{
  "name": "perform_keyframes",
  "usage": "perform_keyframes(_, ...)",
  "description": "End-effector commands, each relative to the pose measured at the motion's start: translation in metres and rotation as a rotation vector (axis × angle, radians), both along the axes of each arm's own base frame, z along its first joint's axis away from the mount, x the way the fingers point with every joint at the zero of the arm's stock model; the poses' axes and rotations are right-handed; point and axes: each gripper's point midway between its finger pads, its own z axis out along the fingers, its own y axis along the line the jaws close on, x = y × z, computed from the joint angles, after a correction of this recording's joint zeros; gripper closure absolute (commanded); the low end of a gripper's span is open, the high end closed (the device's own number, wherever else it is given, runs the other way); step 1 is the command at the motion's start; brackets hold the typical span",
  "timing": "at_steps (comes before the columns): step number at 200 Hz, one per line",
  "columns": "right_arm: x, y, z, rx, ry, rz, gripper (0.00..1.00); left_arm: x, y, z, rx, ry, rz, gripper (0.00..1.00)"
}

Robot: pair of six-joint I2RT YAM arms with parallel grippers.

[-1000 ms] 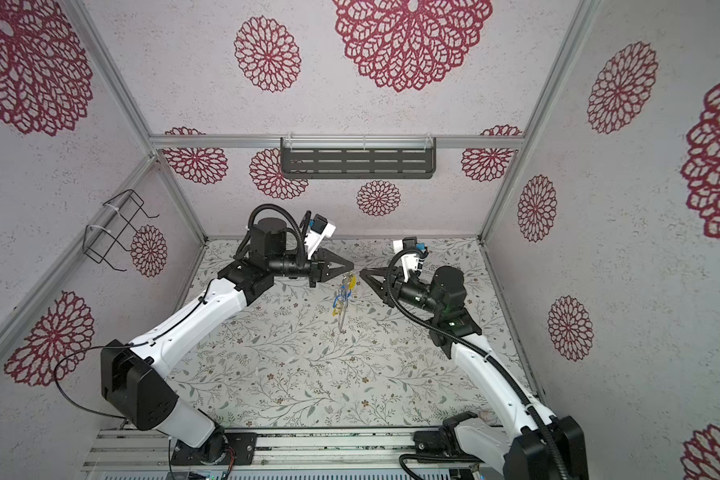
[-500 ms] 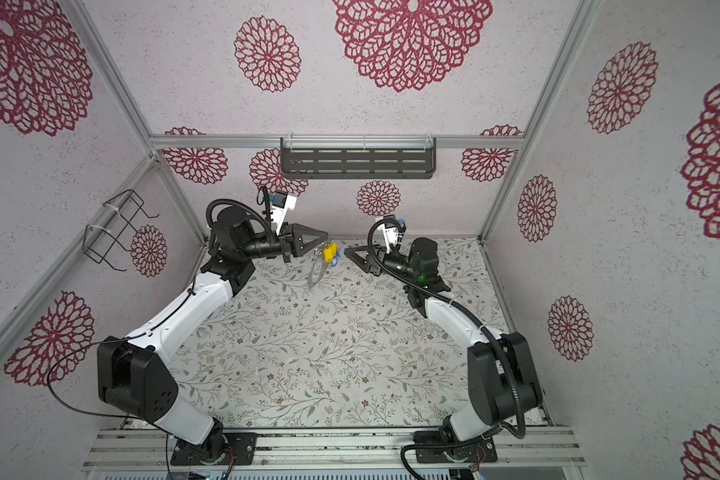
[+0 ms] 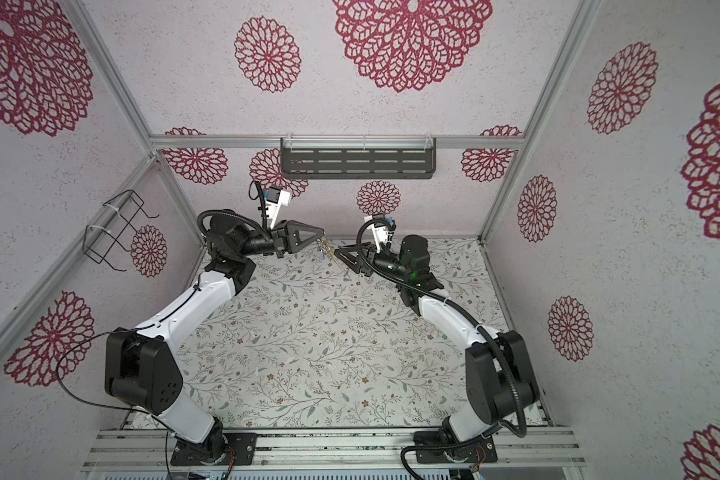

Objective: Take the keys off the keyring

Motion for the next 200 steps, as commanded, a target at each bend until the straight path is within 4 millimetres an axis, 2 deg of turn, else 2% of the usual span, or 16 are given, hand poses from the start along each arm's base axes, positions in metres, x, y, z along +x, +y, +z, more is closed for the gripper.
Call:
perform_keyframes(1, -0.014, -0.011, 0.035, -0.016, -0.14, -0.04, 0.5, -0.001, 0.002, -0.001, 0.004, -0.031, 0.008, 1.0)
perform_keyframes(18, -0.019, -0.009, 0.039, -0.01, -0.147, -0.023, 0.48, -0.001, 0.002, -0.005, 0.011, -0.03, 0.008, 1.0)
perform_keyframes(43, -0.023, 0.002, 0.034, -0.016, -0.149, 0.021, 0.48, 0.001, 0.0, -0.003, 0.011, -0.019, 0.0, 1.0)
perform_keyframes(70, -0.024, 0.011, 0.035, -0.009, -0.163, 0.048, 0.48, -0.003, -0.002, 0.002, 0.005, -0.023, -0.005, 1.0)
perform_keyframes(106, -0.026, 0.024, 0.04, 0.005, -0.182, 0.074, 0.49, -0.004, -0.007, -0.001, 0.015, -0.005, -0.024, 1.0)
perform_keyframes(173, -0.024, 0.038, 0.039, 0.003, -0.189, 0.095, 0.49, -0.006, -0.017, 0.002, 0.016, -0.008, -0.047, 1.0)
perform_keyframes(200, -0.022, 0.039, 0.037, -0.007, -0.19, 0.087, 0.59, -0.007, -0.017, 0.001, 0.02, -0.007, -0.054, 1.0)
